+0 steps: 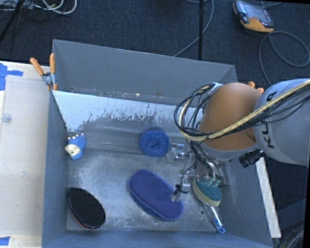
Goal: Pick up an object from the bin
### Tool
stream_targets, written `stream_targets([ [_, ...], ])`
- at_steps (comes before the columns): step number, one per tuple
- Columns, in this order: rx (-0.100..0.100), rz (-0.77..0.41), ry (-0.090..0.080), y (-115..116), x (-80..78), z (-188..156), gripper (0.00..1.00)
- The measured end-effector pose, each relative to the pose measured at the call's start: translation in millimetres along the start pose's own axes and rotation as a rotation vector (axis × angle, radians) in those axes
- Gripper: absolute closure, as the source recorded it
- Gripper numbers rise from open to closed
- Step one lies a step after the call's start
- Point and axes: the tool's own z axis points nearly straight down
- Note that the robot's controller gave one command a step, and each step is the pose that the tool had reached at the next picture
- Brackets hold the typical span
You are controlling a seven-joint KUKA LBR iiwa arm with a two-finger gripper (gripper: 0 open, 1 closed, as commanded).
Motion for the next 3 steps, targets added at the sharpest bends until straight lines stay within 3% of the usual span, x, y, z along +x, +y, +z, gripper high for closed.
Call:
stream_targets([
  [1, 0.000, 0.000, -0.007, -0.1, -1.3, -4.6, 0.00],
  [2, 0.001, -0.050, -0.009, 4.2, -8.1, 11.9, 0.00],
  [3, 0.001, -0.136, -0.007, 21.3, -17.9, 62.5, 0.00],
])
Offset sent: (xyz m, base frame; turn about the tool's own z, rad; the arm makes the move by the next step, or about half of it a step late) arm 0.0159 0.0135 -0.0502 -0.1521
